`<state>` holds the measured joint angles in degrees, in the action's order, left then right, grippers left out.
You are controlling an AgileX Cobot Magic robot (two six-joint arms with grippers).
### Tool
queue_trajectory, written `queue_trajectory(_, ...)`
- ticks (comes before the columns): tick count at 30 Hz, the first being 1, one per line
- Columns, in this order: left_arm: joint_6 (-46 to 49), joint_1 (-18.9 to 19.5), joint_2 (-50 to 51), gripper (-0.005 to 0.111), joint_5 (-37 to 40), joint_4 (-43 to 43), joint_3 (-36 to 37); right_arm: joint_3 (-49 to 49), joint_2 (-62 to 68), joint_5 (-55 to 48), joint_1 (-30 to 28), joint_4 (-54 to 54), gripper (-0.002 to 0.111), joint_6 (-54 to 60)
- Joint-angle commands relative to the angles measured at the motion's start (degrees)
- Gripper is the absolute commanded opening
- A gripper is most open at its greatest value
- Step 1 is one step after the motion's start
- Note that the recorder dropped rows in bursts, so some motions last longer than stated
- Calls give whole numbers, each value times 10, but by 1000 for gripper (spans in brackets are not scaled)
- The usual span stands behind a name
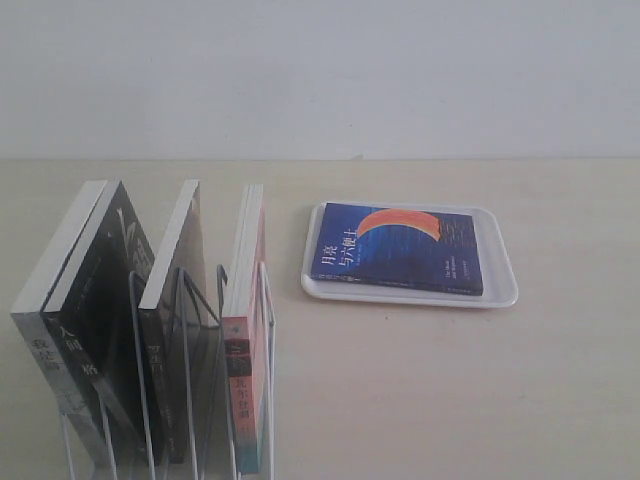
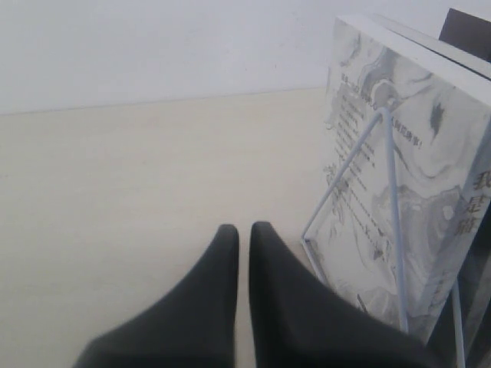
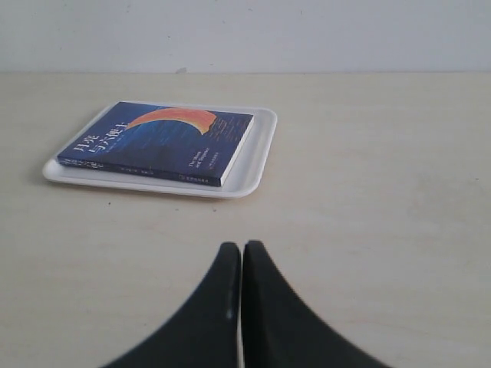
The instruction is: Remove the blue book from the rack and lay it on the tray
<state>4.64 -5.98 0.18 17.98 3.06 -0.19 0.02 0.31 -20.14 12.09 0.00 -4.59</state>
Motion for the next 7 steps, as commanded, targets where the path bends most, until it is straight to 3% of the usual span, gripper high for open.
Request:
queue_trajectory(1,-4,2,-2,5,0,0,2,0,-3,5,-2,-5,0,1)
queue_trajectory(7,-4,2,-2,5,0,0,2,0,-3,5,-2,-5,0,0)
